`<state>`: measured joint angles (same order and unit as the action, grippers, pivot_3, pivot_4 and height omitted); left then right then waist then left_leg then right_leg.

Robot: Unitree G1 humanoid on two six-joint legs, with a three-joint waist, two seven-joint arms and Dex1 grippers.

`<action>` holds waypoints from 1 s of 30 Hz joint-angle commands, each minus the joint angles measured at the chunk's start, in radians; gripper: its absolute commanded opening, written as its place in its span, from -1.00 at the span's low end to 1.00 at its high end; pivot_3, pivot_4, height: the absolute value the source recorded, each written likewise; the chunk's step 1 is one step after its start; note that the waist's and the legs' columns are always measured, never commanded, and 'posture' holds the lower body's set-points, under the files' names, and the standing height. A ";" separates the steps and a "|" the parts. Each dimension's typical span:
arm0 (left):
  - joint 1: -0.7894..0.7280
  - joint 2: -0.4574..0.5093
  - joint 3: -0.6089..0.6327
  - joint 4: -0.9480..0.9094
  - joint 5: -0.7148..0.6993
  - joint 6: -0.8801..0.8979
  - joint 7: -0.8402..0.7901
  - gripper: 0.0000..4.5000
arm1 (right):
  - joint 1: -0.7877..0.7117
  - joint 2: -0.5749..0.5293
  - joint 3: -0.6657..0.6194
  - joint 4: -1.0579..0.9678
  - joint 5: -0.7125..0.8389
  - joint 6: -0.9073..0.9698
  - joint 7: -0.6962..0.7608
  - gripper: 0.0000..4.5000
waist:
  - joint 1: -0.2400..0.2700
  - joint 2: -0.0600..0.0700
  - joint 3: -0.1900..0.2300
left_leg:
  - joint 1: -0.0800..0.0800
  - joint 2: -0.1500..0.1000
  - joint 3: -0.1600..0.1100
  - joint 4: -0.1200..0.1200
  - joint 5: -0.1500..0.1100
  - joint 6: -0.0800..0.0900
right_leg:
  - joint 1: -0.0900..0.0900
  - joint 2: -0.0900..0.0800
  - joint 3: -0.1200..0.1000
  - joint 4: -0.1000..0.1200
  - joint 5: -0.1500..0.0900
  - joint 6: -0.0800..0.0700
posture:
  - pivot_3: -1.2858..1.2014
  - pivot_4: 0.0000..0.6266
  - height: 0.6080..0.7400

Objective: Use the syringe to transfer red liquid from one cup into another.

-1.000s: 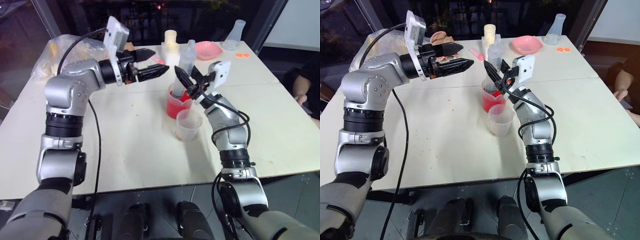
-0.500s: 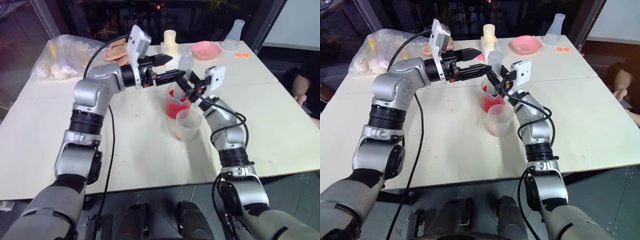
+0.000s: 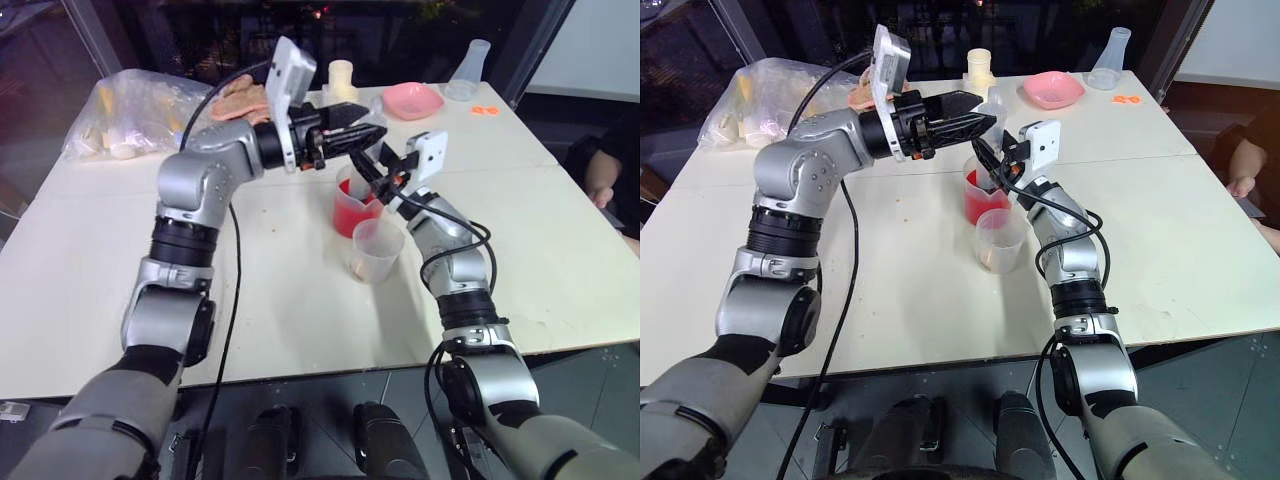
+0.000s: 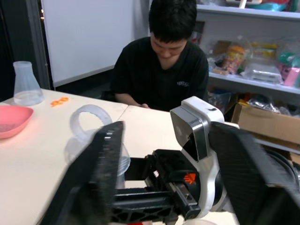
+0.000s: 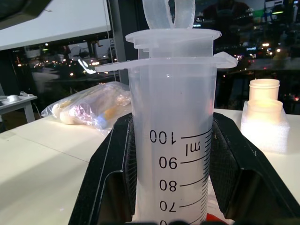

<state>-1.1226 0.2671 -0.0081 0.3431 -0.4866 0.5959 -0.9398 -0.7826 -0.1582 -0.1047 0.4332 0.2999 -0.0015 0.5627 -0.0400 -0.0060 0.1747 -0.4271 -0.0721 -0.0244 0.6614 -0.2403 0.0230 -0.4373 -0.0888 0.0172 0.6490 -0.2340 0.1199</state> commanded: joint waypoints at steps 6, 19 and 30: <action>-0.039 -0.028 0.013 0.040 0.021 -0.043 0.021 -0.67 | 0.011 0.008 0.005 -0.094 0.019 0.019 0.000 -0.35 | -0.001 0.000 0.000 | 0.000 0.000 0.000 0.000 0.000 0.000 | 0.000 0.000 0.000 0.000 0.000 0.000 | 0.03 -0.52 1.00; -0.008 -0.012 0.012 -0.032 0.017 -0.021 0.026 0.36 | 0.008 0.003 0.002 -0.098 0.021 0.036 0.007 -0.35 | 0.000 0.000 0.000 | 0.000 0.000 0.000 0.000 0.000 0.000 | 0.000 0.000 0.000 0.000 0.000 0.000 | 0.03 -0.52 1.00; -0.026 -0.036 0.000 0.063 0.069 -0.092 0.056 0.36 | 0.012 -0.002 0.002 -0.124 0.021 0.054 0.013 -0.35 | -0.001 0.000 0.000 | 0.000 0.000 0.000 0.000 0.000 0.000 | 0.000 0.000 0.000 0.000 0.000 0.000 | 0.03 -0.52 1.00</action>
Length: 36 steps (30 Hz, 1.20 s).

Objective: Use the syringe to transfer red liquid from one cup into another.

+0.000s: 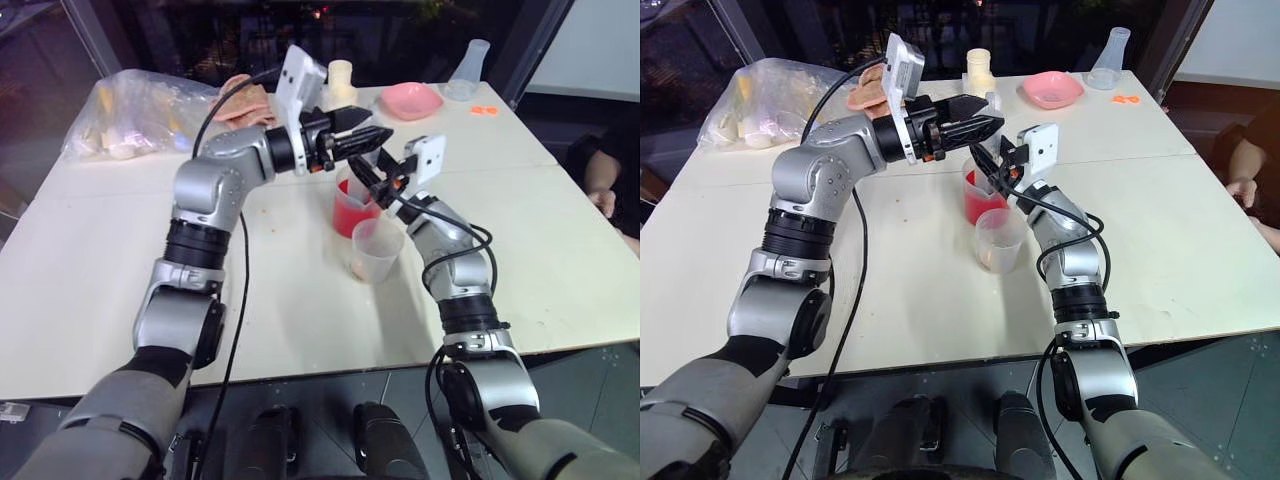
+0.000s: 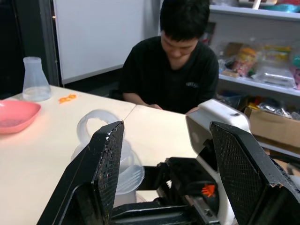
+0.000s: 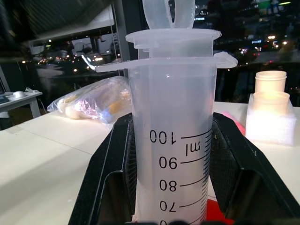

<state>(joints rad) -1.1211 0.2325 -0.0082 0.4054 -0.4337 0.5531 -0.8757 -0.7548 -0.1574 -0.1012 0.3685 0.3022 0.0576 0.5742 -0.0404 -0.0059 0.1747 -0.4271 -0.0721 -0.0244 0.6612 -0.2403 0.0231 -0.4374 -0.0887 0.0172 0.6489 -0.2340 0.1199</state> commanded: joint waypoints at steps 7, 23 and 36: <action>-0.028 -0.007 0.007 0.005 0.016 -0.050 -0.007 0.36 | -0.008 -0.004 -0.004 -0.077 0.020 0.001 -0.003 -0.35 | 0.000 0.000 0.000 | 0.000 0.000 0.000 0.000 0.000 0.000 | 0.000 0.000 0.000 0.000 0.000 0.000 | 0.03 -0.52 1.00; -0.063 -0.074 0.013 0.077 0.011 -0.057 -0.001 0.12 | 0.023 0.001 0.017 -0.120 0.014 0.023 -0.001 -0.35 | 0.002 0.000 0.000 | 0.000 0.000 0.000 0.000 0.000 0.000 | 0.000 0.000 0.000 0.000 0.000 0.000 | 0.03 -0.52 1.00; -0.083 -0.086 0.032 0.089 -0.001 0.005 0.022 -0.99 | 0.023 0.001 0.021 -0.124 0.008 0.020 0.000 -0.35 | 0.002 0.000 0.000 | 0.000 0.000 0.000 0.000 0.000 0.000 | 0.000 0.000 0.000 0.000 0.000 0.000 | 0.03 -0.52 1.00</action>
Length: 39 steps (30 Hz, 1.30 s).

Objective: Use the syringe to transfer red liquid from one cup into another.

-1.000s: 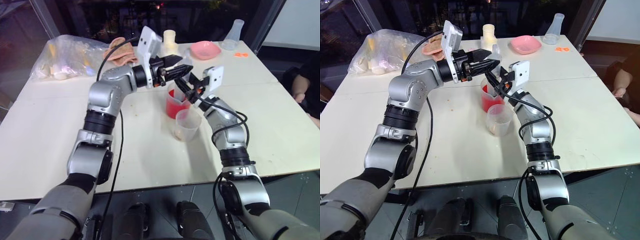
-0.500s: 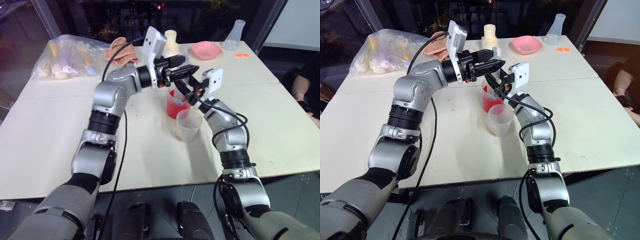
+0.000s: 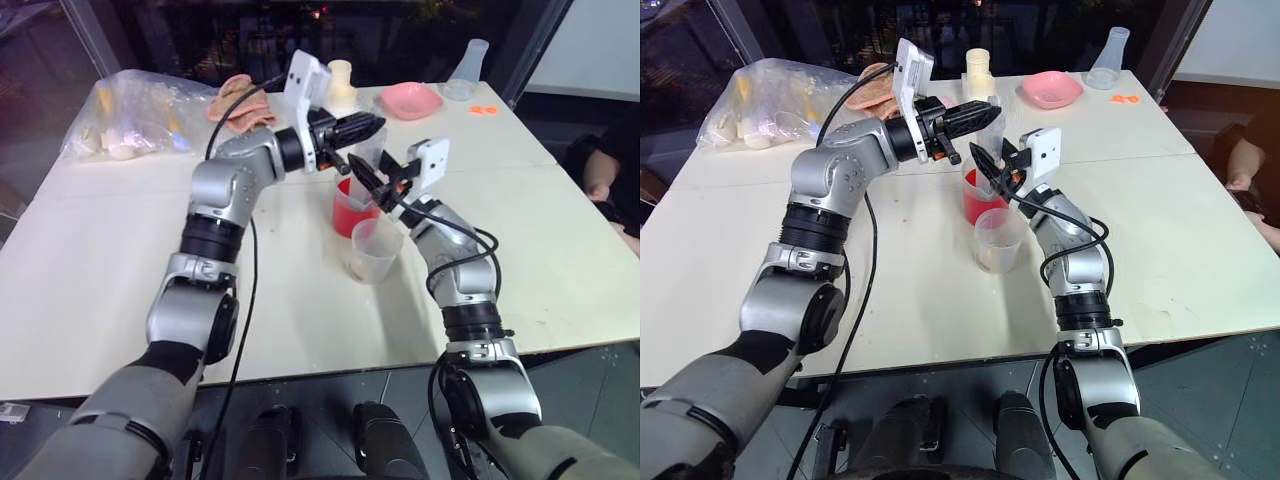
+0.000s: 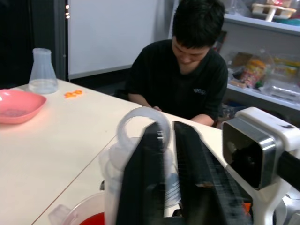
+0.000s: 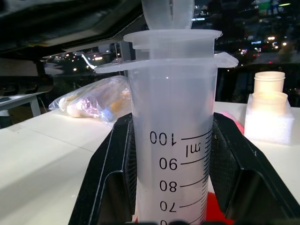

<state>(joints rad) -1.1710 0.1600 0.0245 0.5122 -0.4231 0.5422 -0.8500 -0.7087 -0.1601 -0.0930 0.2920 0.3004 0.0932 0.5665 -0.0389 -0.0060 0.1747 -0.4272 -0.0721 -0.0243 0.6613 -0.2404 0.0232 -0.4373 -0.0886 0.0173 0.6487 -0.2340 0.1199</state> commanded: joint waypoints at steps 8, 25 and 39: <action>-0.055 -0.021 0.036 -0.056 -0.045 0.070 0.008 -0.99 | -0.034 0.000 0.023 -0.018 -0.005 -0.023 0.014 -0.35 | 0.000 0.000 0.000 | 0.000 0.000 0.000 0.000 0.000 0.000 | 0.000 0.000 0.000 0.000 0.000 0.000 | 0.03 -0.52 1.00; -0.132 -0.034 0.102 -0.085 -0.091 0.081 0.080 -0.99 | -0.056 0.030 0.042 0.091 -0.015 -0.072 0.032 -0.35 | 0.000 0.000 0.000 | 0.000 0.000 0.000 0.000 0.000 0.000 | 0.000 0.000 0.000 0.000 0.000 0.000 | 0.03 -0.52 1.00; -0.160 -0.032 0.124 -0.105 -0.115 0.091 0.101 -0.99 | -0.033 0.048 0.057 0.085 -0.015 -0.069 0.036 -0.35 | 0.000 0.000 0.000 | 0.000 0.000 0.000 0.000 0.000 0.000 | 0.000 0.000 0.000 0.000 0.000 0.000 | 0.03 -0.52 1.00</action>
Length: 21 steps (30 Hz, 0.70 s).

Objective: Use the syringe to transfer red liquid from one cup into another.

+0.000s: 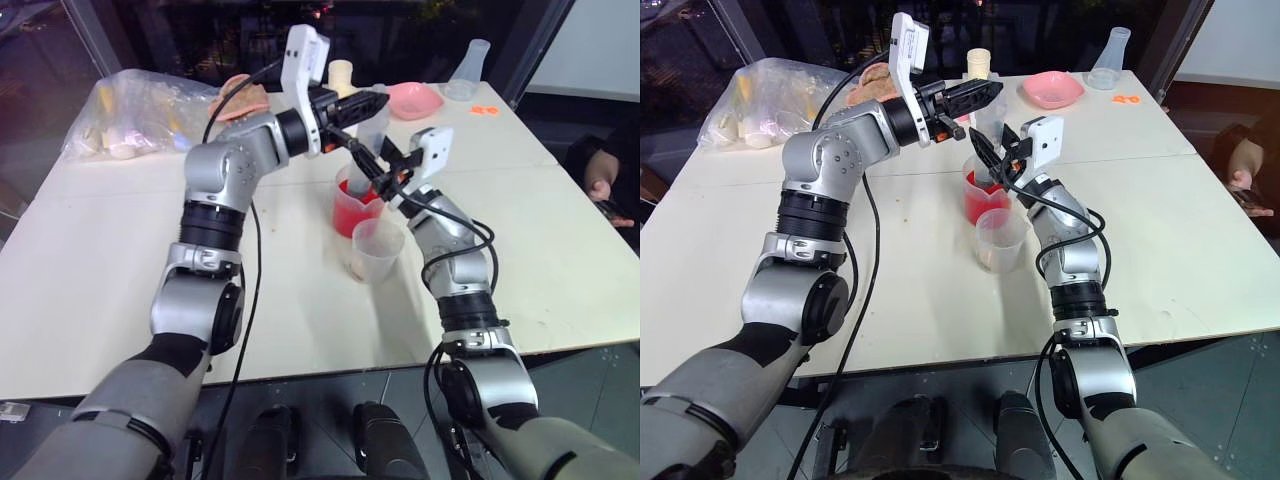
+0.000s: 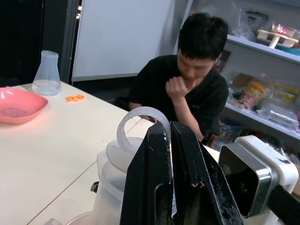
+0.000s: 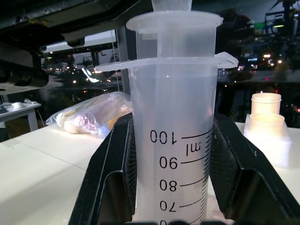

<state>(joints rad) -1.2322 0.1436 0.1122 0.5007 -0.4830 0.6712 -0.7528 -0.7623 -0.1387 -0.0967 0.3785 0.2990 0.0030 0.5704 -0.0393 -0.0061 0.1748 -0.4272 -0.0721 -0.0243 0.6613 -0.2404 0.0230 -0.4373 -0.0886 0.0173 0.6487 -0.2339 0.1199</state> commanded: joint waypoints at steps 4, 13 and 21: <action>-0.109 -0.016 0.041 -0.090 -0.058 -0.039 0.013 -0.99 | 0.027 0.028 0.062 -0.007 -0.014 0.025 0.031 -0.35 | 0.000 0.000 0.000 | 0.000 0.000 0.000 0.000 0.000 0.000 | 0.000 0.000 0.000 0.000 0.000 0.000 | 0.03 -0.52 1.00; -0.110 -0.019 0.039 -0.106 -0.064 -0.037 0.020 -0.99 | 0.035 0.032 0.066 -0.012 -0.015 0.026 0.030 -0.35 | 0.000 0.000 0.000 | 0.000 0.000 0.000 0.000 0.000 0.000 | 0.000 0.000 0.000 0.000 0.000 0.000 | 0.03 -0.52 1.00; -0.099 -0.015 0.038 -0.120 -0.069 -0.026 0.021 -0.99 | 0.030 0.032 0.064 -0.010 -0.015 0.025 0.029 -0.35 | 0.000 0.000 0.000 | 0.000 0.000 0.000 0.000 0.000 0.000 | 0.000 0.000 0.000 0.000 0.000 0.000 | 0.03 -0.52 1.00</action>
<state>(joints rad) -1.2443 0.1414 0.1124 0.4778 -0.4911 0.6836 -0.7238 -0.7472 -0.1351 -0.0971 0.3729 0.2991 0.0062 0.5690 -0.0393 -0.0061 0.1748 -0.4272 -0.0721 -0.0243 0.6612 -0.2404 0.0230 -0.4374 -0.0886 0.0173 0.6487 -0.2339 0.1198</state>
